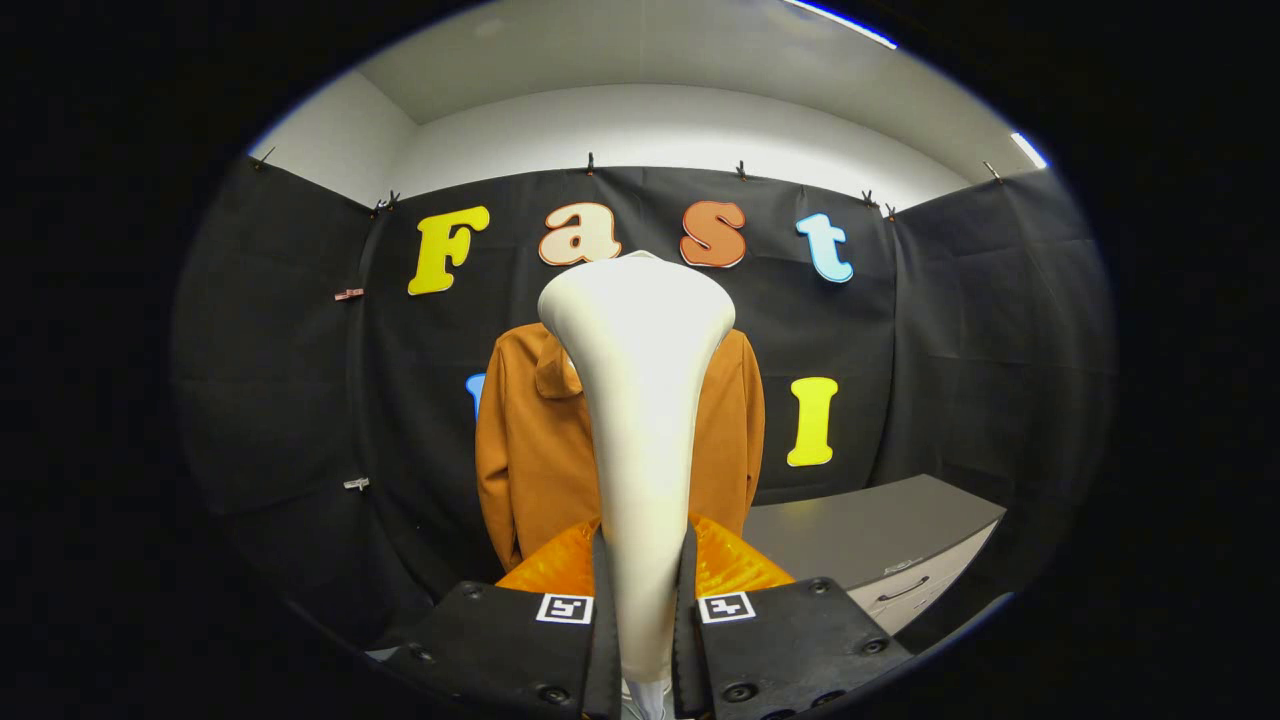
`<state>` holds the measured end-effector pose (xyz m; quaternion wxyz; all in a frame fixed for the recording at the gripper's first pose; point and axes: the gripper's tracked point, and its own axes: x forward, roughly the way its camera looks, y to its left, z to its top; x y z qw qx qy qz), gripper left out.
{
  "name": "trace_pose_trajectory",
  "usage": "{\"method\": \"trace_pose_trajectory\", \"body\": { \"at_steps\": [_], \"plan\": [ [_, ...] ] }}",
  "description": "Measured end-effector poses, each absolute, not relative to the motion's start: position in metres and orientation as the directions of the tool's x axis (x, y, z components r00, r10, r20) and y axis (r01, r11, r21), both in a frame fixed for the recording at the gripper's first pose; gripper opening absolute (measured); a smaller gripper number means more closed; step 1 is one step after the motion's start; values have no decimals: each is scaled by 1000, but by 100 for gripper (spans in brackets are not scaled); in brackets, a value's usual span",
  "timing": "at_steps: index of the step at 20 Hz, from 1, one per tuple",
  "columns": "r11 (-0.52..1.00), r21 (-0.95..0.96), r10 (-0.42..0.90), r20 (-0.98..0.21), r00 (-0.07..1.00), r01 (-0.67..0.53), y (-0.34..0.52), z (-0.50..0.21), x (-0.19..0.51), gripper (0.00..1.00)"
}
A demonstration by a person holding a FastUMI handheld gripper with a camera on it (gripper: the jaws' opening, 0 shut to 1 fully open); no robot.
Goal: Iron the clothes twice with a garment steamer, once on the left side and once on the right side.
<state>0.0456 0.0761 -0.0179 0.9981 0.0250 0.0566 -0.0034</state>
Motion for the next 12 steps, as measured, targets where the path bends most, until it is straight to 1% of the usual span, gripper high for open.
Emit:
{"method": "trace_pose_trajectory", "body": {
  "at_steps": [12],
  "plan": [
    [999,51,-4,-116,993,10,80,-20,47,24]
  ]
}}
